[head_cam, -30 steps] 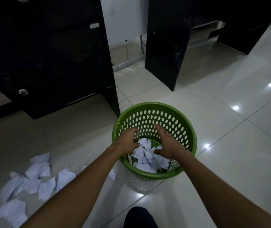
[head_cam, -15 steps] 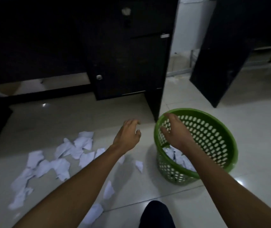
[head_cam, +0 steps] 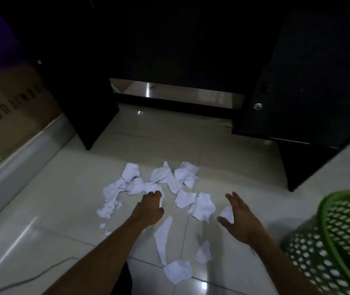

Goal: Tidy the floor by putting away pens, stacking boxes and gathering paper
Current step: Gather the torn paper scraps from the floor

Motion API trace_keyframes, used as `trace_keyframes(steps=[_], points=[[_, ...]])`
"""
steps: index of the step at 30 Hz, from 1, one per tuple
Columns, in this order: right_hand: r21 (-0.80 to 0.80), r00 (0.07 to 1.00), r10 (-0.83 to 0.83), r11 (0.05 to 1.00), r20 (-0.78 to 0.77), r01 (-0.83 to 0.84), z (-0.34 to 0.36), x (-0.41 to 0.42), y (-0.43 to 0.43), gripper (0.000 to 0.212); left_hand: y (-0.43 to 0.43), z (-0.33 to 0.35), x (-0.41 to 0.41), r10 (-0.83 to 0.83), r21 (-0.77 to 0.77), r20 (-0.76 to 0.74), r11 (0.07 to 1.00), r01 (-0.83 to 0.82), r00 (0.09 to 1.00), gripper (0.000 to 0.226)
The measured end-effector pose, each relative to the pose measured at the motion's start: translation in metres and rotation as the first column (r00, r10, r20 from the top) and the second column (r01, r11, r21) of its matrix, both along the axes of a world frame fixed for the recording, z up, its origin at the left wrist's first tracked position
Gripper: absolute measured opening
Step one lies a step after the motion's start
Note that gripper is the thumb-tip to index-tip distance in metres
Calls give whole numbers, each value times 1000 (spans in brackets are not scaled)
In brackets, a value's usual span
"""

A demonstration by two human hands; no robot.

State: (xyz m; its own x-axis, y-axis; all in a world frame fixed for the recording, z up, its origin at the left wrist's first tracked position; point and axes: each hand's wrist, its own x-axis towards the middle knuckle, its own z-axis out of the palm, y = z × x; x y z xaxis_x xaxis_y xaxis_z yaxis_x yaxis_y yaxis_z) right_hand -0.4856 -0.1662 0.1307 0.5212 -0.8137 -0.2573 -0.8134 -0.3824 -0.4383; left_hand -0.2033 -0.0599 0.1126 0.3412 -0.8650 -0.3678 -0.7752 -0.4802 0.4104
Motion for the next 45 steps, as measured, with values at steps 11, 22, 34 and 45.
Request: trace_keyframes(steps=[11,22,34,45], points=[[138,996,82,988,-45,-75,-61,86,-27,100,15,-61,93,257,102,-78,963,-248,963,62],[203,991,-88,973,-105,108,-131,179,-107,123,-16,-128,180,460,162,-69,881,-445,885,108],[202,972,-200,954,-127,222,-179,285,-158,106,-86,-178,206,505,165,-142,860,-482,851,110],[228,978,-75,966,-194,119,-219,317,-124,100,-83,-211,165,281,239,-18,933,-268,960,118]])
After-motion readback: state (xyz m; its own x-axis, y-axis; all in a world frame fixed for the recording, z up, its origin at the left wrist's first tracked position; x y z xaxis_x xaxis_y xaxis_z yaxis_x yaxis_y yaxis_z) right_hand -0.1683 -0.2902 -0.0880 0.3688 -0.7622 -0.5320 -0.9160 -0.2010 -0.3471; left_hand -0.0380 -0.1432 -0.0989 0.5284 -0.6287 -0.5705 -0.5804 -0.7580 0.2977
